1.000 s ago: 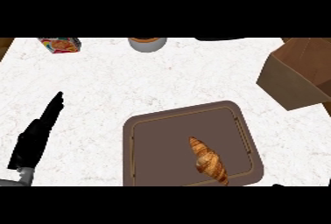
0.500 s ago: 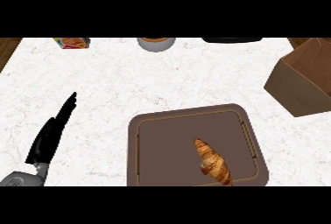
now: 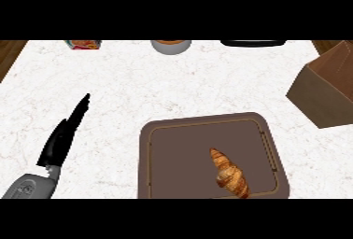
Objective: Pick the croissant from the tray and place it in the cardboard box
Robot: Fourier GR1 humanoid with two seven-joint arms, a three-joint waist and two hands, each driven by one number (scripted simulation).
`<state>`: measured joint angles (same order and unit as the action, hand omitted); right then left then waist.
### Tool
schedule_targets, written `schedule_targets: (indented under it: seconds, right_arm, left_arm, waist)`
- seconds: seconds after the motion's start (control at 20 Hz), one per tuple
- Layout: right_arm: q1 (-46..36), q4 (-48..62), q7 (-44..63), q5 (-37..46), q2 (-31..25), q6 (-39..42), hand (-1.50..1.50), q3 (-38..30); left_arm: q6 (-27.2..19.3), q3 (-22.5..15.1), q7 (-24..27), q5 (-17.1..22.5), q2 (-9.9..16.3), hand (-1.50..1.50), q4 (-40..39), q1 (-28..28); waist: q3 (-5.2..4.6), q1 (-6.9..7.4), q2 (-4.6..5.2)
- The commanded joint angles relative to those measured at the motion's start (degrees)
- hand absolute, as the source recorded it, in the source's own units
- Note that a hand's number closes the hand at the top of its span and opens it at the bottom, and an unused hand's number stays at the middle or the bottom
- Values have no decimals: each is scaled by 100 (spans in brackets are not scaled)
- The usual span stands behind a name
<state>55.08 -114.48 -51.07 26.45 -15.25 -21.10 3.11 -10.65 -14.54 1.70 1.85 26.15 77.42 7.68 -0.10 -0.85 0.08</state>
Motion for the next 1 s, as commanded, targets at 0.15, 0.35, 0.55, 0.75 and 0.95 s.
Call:
schedule_targets:
  seconds: [0.15, 0.35, 0.55, 0.75, 0.95]
  right_arm:
    - [196, -905, 1604, 1679, 411, -83, -150, 627]
    - [-504, -1018, 2768, 2296, 558, 529, -150, 886]
    - [-1093, -216, 2801, 2566, 782, 519, -150, 1087]
    - [-1473, -39, 3051, 2723, 822, 653, -150, 1125]
    - [-1784, 134, 2954, 2804, 940, 308, -150, 1049]
  left_arm:
    - [128, 110, 439, -180, -208, 0, -544, 63]
    - [163, 151, 274, -232, -339, 0, -414, 134]
    - [311, 317, 297, -337, -296, 0, -493, 182]
    - [334, 392, 67, -441, -376, 0, -168, 24]
    - [354, 532, 379, -558, -637, 0, -780, 221]
  waist:
    - [0, 52, 9]
    - [3, 89, 10]
    - [8, 74, -4]
    - [10, 81, -10]
    - [9, 54, -6]
